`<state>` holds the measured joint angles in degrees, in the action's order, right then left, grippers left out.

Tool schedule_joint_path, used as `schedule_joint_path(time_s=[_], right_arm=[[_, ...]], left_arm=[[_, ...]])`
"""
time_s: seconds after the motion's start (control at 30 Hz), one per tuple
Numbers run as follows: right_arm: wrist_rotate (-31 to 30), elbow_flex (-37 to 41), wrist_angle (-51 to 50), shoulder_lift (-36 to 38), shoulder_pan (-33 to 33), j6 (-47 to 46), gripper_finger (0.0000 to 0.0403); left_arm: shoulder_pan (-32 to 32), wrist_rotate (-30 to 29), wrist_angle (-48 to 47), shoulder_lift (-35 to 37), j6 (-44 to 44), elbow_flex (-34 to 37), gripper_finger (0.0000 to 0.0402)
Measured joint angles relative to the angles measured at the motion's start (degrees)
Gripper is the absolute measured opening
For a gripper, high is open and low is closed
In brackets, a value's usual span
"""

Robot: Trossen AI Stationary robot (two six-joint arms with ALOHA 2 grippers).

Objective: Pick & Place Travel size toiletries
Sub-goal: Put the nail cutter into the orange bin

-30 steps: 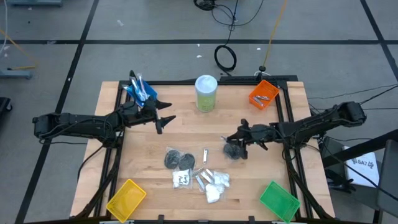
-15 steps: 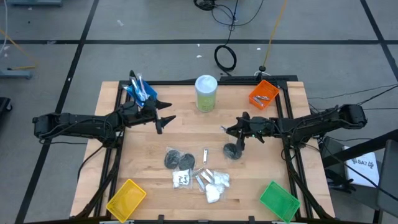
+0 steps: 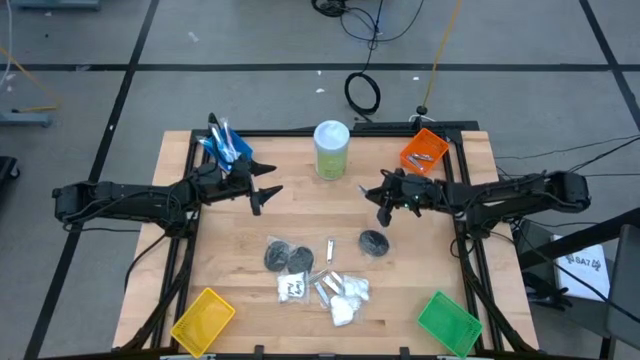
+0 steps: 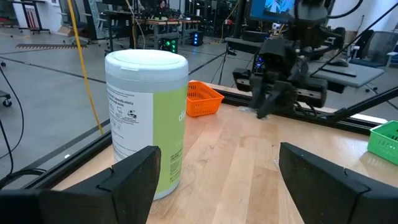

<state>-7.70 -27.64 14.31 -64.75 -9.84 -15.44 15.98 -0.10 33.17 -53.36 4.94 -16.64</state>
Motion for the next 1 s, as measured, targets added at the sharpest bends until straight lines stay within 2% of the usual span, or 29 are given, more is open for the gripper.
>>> schedule_joint_path(time_s=[0.67, 1.0], right_arm=[[-0.3, 0.0, 0.0, 0.0, -13.0, 0.3, 0.0055], [-10.8, 0.0, -4.4, 0.3, -19.8, -0.3, 0.0056]], left_arm=[[0.0, 0.0, 0.0, 0.0, 0.0, 0.0, 0.0321], [0.0, 0.0, 0.0, 0.0, 0.0, 0.0, 0.0321]])
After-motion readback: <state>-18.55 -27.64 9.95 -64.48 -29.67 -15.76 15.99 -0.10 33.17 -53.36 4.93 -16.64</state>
